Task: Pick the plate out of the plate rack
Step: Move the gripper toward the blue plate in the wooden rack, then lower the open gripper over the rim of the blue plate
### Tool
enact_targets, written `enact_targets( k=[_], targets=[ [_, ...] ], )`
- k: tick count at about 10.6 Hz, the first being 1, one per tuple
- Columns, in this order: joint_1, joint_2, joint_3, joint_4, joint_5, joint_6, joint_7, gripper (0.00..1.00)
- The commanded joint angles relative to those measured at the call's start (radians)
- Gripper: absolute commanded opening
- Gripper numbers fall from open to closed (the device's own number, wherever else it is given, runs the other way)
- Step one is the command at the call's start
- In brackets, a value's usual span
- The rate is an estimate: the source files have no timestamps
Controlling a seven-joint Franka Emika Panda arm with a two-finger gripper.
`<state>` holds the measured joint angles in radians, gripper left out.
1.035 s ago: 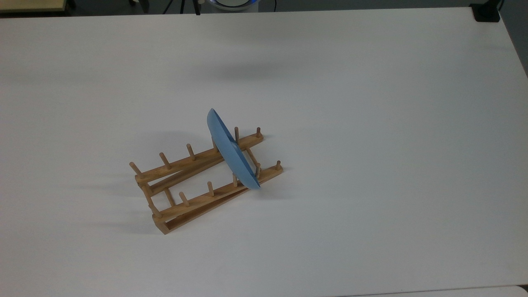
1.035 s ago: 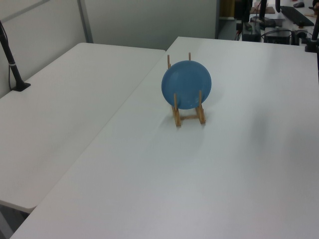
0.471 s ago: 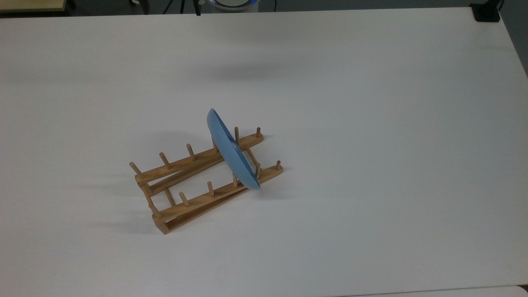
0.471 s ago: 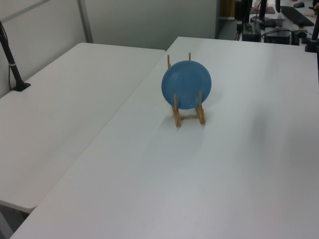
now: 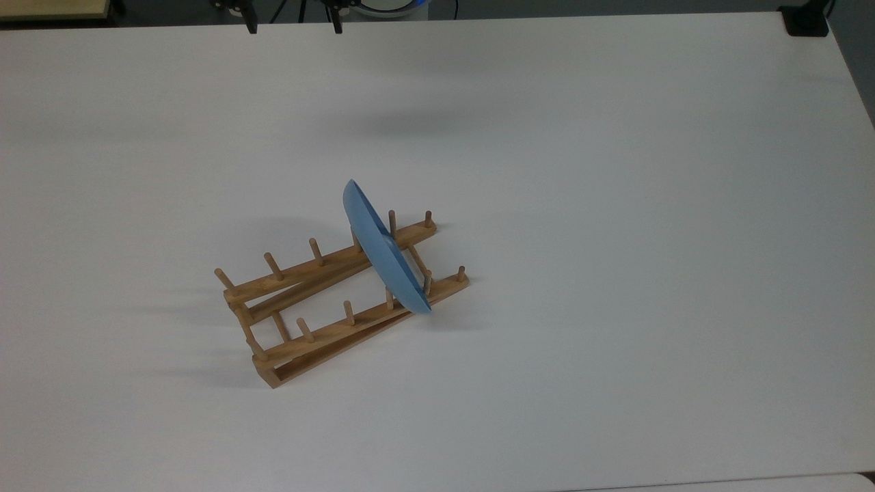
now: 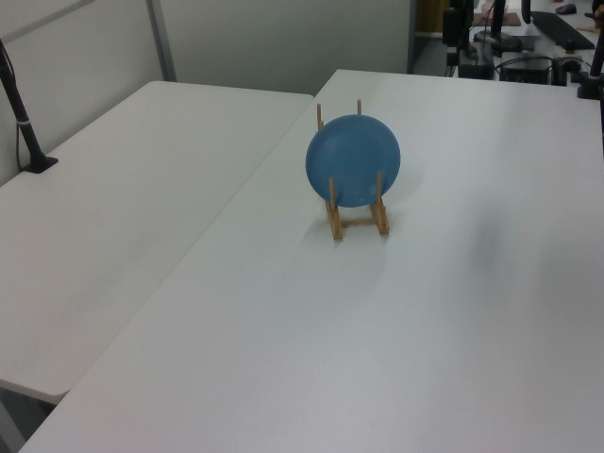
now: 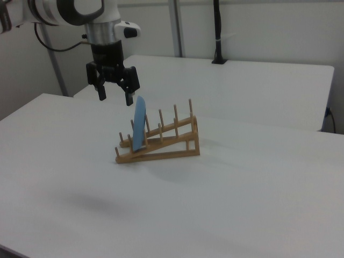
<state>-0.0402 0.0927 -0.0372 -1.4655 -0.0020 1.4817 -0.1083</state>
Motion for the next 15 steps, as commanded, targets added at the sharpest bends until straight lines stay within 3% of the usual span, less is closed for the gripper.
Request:
enact_targets(
  k=[1, 4, 5, 9, 12, 15],
  targets=[
    [0.086, 0.001, -0.015, -0.013, -0.067, 0.072, -0.051, 0.94],
    [0.181, 0.053, -0.019, -0.013, -0.194, 0.228, -0.048, 0.90],
    [0.192, 0.073, -0.021, -0.013, -0.222, 0.283, -0.050, 0.90],
    [0.232, 0.185, -0.023, -0.013, -0.355, 0.468, -0.039, 0.70],
    [0.264, 0.242, -0.021, -0.013, -0.424, 0.532, 0.053, 0.65],
    [0.264, 0.266, -0.021, -0.015, -0.492, 0.566, 0.099, 0.34]
  ],
)
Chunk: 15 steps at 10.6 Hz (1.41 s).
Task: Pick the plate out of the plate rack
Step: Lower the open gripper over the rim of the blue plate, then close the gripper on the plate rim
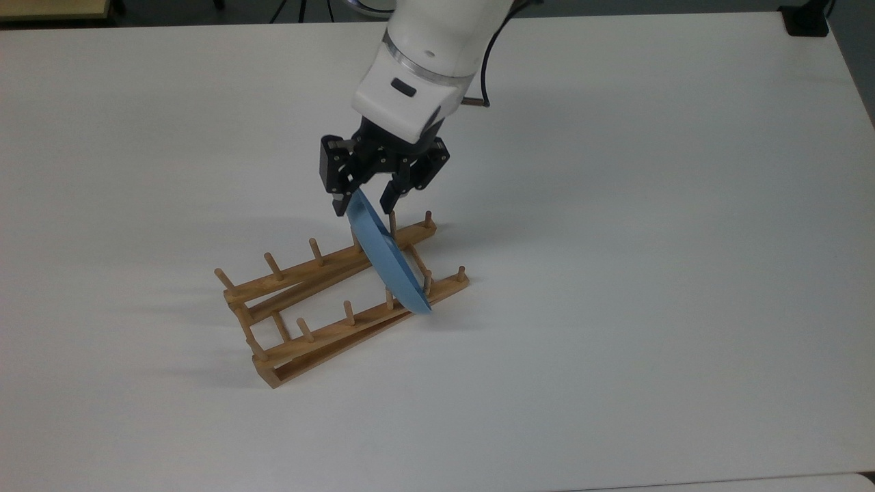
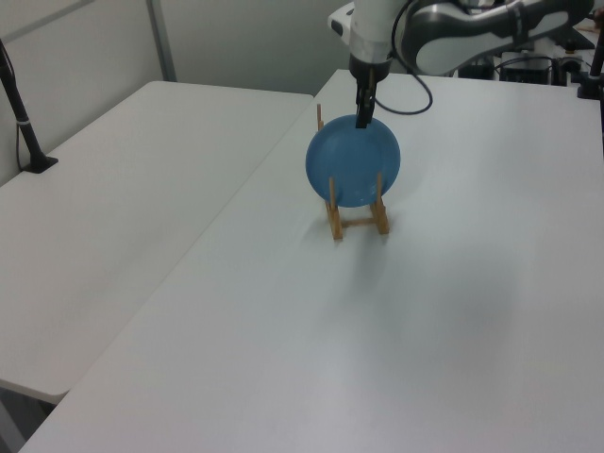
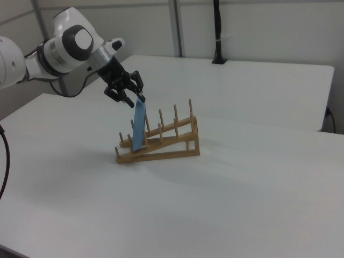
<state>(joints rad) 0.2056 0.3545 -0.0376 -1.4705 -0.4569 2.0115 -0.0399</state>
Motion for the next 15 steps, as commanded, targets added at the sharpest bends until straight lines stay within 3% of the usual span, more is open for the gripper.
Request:
enact_targets(
  k=[1, 3, 13, 15],
  targets=[
    [0.018, 0.004, -0.021, -0.010, -0.039, 0.039, 0.028, 0.23],
    [0.023, 0.003, -0.021, -0.010, -0.039, 0.039, 0.026, 0.04],
    [0.025, -0.040, -0.015, 0.012, -0.170, 0.038, 0.034, 0.00],
    [0.012, -0.072, -0.013, 0.044, -0.143, 0.036, 0.046, 0.00]
  ],
)
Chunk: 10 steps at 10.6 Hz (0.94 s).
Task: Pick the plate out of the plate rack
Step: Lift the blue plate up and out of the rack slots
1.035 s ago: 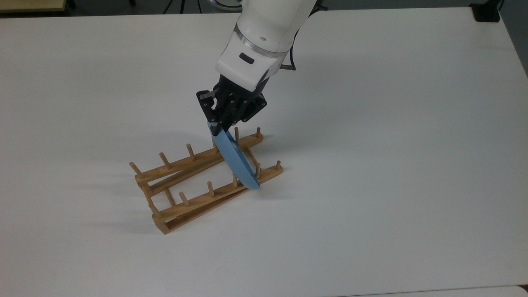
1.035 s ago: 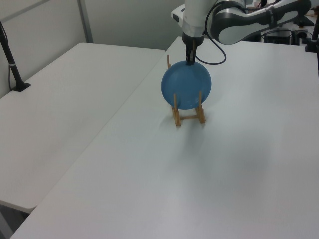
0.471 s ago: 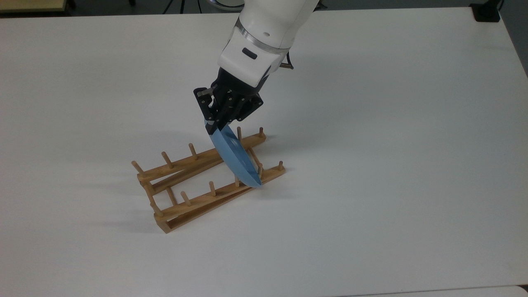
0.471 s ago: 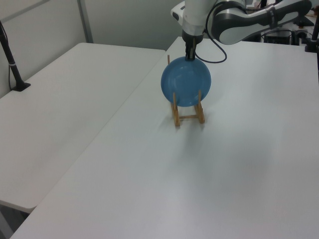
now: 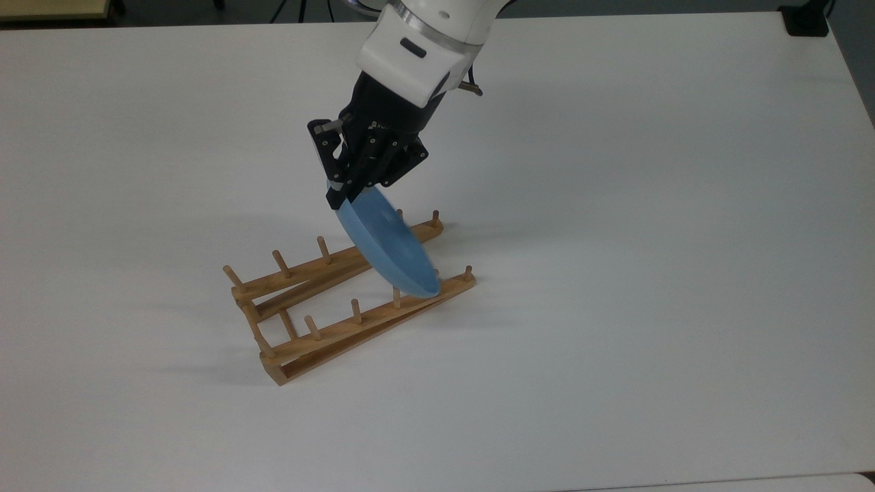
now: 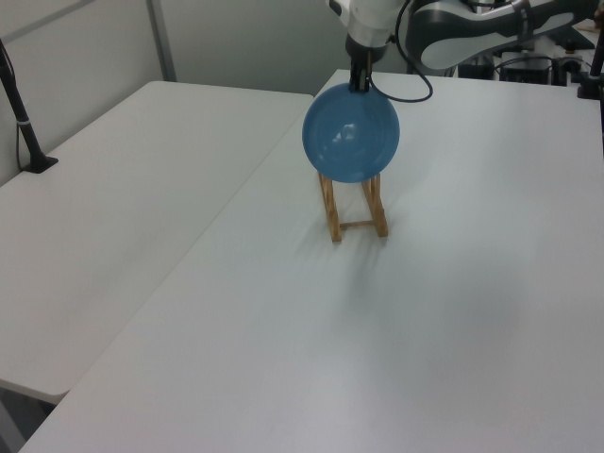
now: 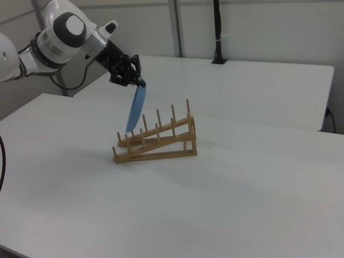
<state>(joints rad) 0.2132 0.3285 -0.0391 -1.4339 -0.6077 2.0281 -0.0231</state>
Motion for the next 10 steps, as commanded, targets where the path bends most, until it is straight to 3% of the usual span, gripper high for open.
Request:
enact_targets(
  k=[1, 3, 5, 7, 8, 10],
  targets=[
    [-0.003, -0.075, -0.012, 0.009, 0.088, 0.020, 0.057, 0.00],
    [-0.041, -0.135, -0.025, 0.009, 0.350, 0.008, 0.048, 0.00],
    [-0.107, -0.173, -0.038, 0.003, 0.586, -0.113, 0.036, 0.00],
    [-0.146, -0.187, -0.152, -0.005, 0.823, -0.318, -0.114, 0.00],
    [-0.153, -0.187, -0.219, -0.017, 0.873, -0.425, -0.215, 0.00],
    [-0.156, -0.181, -0.313, -0.086, 0.890, -0.537, -0.396, 0.00]
  ],
)
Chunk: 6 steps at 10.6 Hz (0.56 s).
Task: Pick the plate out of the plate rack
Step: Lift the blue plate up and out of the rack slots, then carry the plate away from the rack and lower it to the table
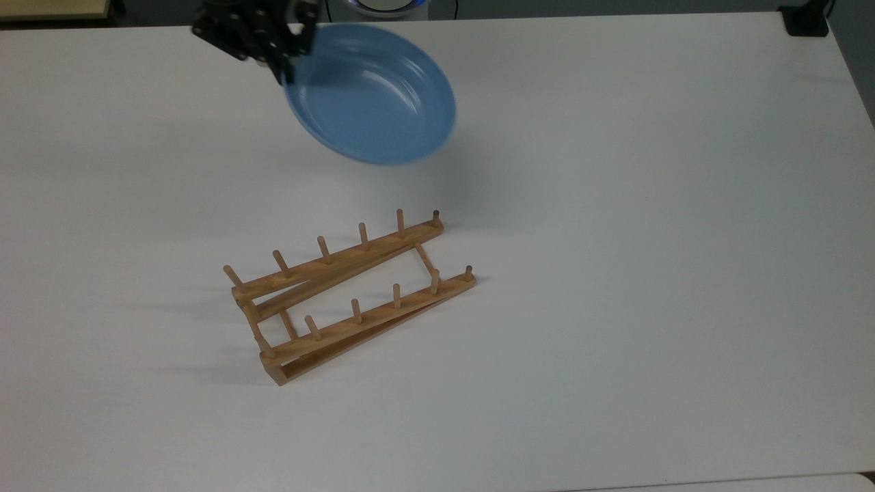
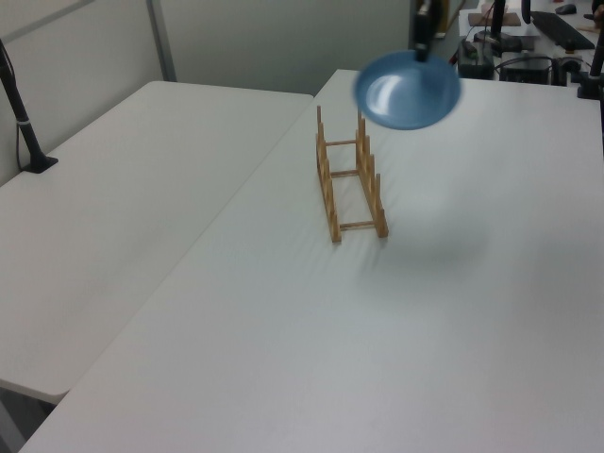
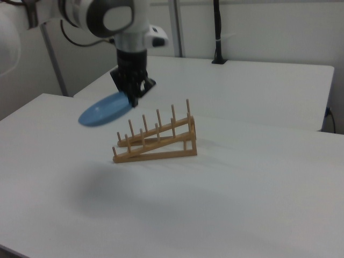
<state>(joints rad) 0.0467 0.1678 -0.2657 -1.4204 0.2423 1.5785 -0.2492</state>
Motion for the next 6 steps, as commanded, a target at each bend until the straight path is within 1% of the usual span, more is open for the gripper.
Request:
enact_targets(
  k=[1, 2, 3, 4, 5, 6],
  targets=[
    [-0.005, -0.011, -0.108, -0.154, 0.032, -0.081, -0.233, 0.00],
    [-0.025, 0.004, -0.115, -0.196, 0.022, -0.074, -0.304, 0.00],
    [-0.037, 0.024, -0.119, -0.227, -0.007, -0.039, -0.356, 0.00],
    [-0.051, 0.059, -0.119, -0.257, -0.035, 0.016, -0.372, 0.00],
    [-0.079, 0.129, -0.112, -0.281, -0.046, 0.102, -0.374, 0.00],
    [-0.080, 0.186, -0.112, -0.288, -0.049, 0.189, -0.374, 0.00]
  ],
)
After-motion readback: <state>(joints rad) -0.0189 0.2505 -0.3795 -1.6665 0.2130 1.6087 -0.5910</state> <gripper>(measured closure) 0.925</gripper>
